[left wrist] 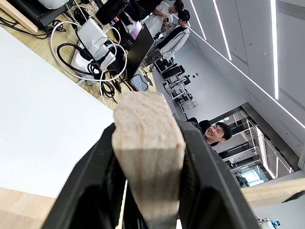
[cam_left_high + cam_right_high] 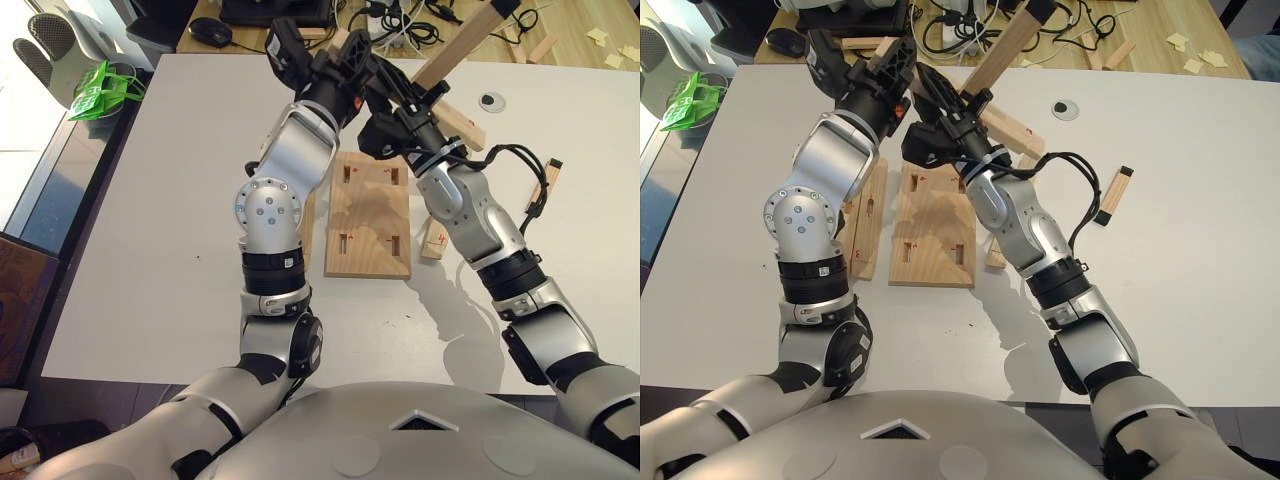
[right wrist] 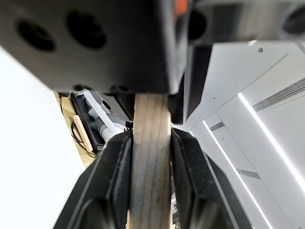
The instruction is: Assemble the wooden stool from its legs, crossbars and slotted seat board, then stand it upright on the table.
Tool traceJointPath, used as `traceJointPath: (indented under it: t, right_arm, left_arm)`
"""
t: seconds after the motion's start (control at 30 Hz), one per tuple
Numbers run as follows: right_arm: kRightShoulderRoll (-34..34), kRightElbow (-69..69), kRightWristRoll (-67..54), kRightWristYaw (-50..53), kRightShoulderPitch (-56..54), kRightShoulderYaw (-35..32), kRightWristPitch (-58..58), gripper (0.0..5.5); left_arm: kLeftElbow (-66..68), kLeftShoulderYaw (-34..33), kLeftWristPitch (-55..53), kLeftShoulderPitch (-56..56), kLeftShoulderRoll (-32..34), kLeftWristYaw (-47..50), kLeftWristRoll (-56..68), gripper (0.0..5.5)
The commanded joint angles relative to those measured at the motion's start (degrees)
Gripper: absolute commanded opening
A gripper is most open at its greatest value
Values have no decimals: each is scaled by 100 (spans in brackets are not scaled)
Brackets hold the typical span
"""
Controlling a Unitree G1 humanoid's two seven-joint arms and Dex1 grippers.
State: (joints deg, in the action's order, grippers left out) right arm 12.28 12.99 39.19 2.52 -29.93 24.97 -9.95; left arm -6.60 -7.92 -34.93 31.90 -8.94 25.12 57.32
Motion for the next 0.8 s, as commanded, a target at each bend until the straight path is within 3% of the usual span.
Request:
traceJointPath:
  t: [0.03, 0.27, 0.37, 0.43, 0.53, 0.7, 0.8]
  right_arm:
    - [64, 1, -288, -586, 90, 179, -282, 173]
    - [292, -296, -783, -1433, 428, 244, -576, 285]
    - [539, -700, -1306, -2118, 683, 181, -648, 336]
    - [761, -1061, -1825, -2702, 903, 63, -485, 341]
    - [1193, -1712, -2844, -3789, 1274, -147, 158, 286]
    - [2202, -3225, -5518, -5752, 1898, -698, 2915, 205]
    - [2989, -3749, -6380, -6584, 2086, -798, 4016, 150]
  left_arm:
    - [72, -159, 292, 476, -413, 223, -65, 109]
    - [169, -164, 504, 466, -309, 329, -285, 102]
    - [199, -78, 660, 595, -10, 120, -716, 102]
    - [192, 21, 750, 702, 247, -118, -1108, 102]
    - [150, 103, 817, 746, 529, -429, -1593, 102]
    - [10, 75, 704, 634, 783, -812, -1988, 102]
    - [0, 9, 657, 621, 803, -923, -2065, 102]
